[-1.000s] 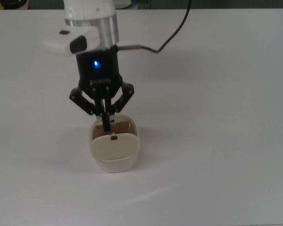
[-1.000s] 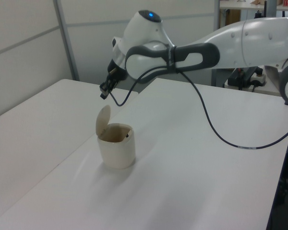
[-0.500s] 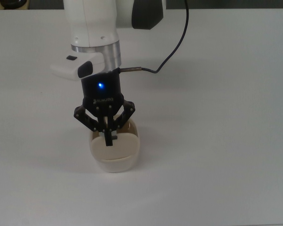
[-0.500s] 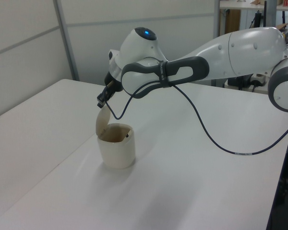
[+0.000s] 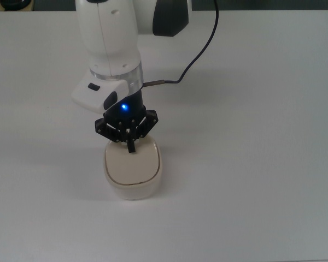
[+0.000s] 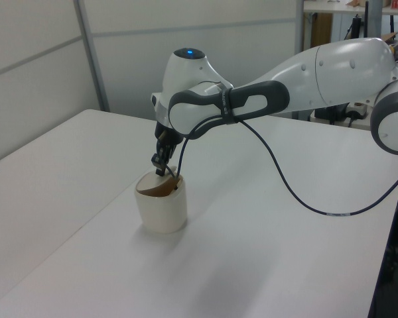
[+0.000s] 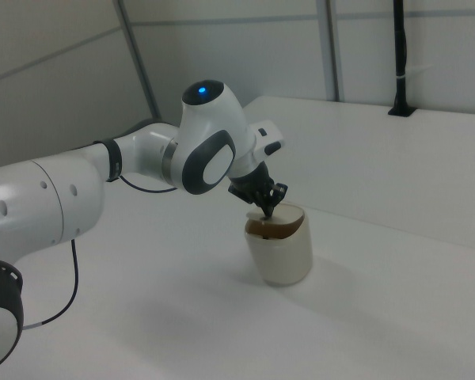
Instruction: Close the trash can
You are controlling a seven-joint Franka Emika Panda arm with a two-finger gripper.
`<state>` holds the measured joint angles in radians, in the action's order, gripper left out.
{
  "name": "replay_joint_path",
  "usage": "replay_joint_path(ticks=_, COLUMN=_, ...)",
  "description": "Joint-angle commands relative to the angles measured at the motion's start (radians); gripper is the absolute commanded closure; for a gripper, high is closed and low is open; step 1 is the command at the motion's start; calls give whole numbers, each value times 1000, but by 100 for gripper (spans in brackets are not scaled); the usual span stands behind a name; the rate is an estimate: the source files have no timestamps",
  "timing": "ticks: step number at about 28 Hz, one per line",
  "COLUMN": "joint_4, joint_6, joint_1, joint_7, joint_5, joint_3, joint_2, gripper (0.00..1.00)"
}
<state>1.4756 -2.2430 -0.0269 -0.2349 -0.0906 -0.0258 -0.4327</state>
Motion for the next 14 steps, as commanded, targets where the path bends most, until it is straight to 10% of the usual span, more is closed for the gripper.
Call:
replay_joint_path(ticks=1, joint_4=28, joint_6=34, joint_1=-4, joint_7=-20, joint_5=26, joint_3=-6, joint_2=-3, gripper=100)
replay_joint_path(ticks=14, joint_4=26, joint_6=95, joint_1=9, joint_7=-21, joint_5=29, joint_3=-16, joint_2=-28, gripper=100)
